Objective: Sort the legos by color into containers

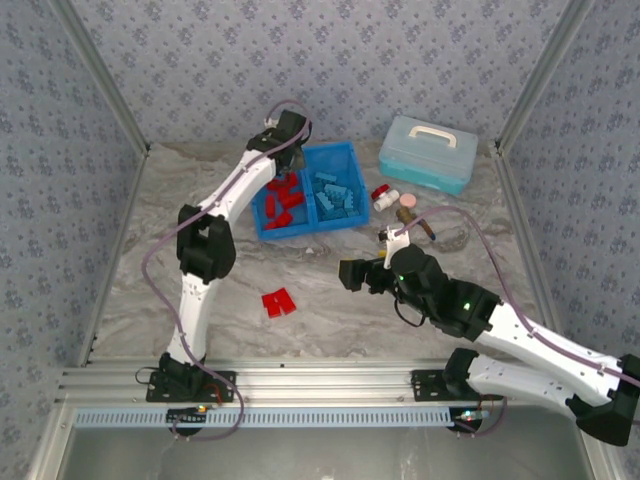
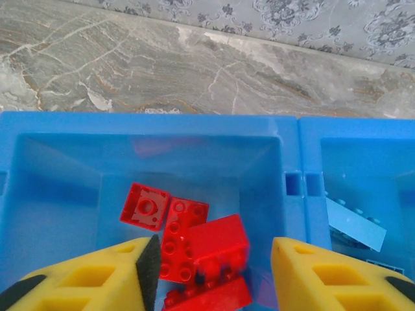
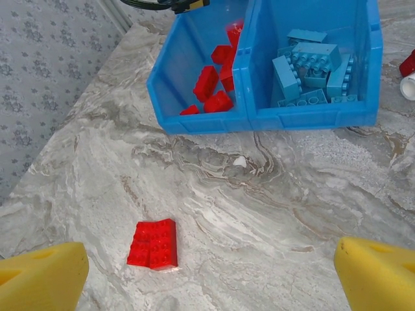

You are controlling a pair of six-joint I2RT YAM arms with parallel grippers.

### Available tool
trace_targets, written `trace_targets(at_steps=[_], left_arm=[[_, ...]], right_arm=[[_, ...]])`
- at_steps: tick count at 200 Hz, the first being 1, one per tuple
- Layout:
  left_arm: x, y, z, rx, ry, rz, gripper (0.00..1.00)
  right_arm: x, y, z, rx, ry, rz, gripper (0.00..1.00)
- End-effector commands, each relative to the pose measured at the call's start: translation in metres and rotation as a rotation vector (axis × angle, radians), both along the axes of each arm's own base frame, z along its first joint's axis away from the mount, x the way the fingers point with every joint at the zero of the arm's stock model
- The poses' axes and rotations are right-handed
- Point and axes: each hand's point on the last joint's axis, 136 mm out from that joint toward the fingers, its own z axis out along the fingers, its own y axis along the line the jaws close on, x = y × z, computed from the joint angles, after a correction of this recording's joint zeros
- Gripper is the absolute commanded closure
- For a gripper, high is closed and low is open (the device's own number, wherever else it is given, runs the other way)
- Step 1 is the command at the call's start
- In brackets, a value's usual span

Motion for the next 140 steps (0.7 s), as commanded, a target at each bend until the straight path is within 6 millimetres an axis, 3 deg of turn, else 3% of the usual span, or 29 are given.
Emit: trace_targets(at_steps=[1, 34, 51, 70, 110, 140], left_arm=[[-0.006, 0.000, 0.038, -0.005, -0.040, -0.024, 0.44], [-0.037, 0.001, 0.073, -0.064, -0.061, -0.067, 0.42], [-0.066, 0.000, 0.093, -0.130, -0.092, -0.098, 0.42], [-0.109, 0.005, 0.100, -0.167, -0.115, -0.124, 0.41], [-0.203, 0.029, 0.074, -0.174, -0.068, -0.136, 0.41], [-0.269, 0.040, 0.030, -0.153, 0.032, -0.139, 0.41]], right_arm=[[0.000, -0.004, 0.009, 0.028, -0.009, -0.025, 0.00], [0.000, -0.005, 0.010, 0.026, -0.012, -0.028, 0.00], [0.000, -0.005, 0.009, 0.024, -0.012, -0.029, 0.00], [0.000, -0.005, 0.008, 0.024, -0.011, -0.030, 0.00], [0.001, -0.003, 0.006, 0.029, -0.020, -0.025, 0.00], [0.005, 0.000, 0.005, 0.030, -0.032, -0.026, 0.00]])
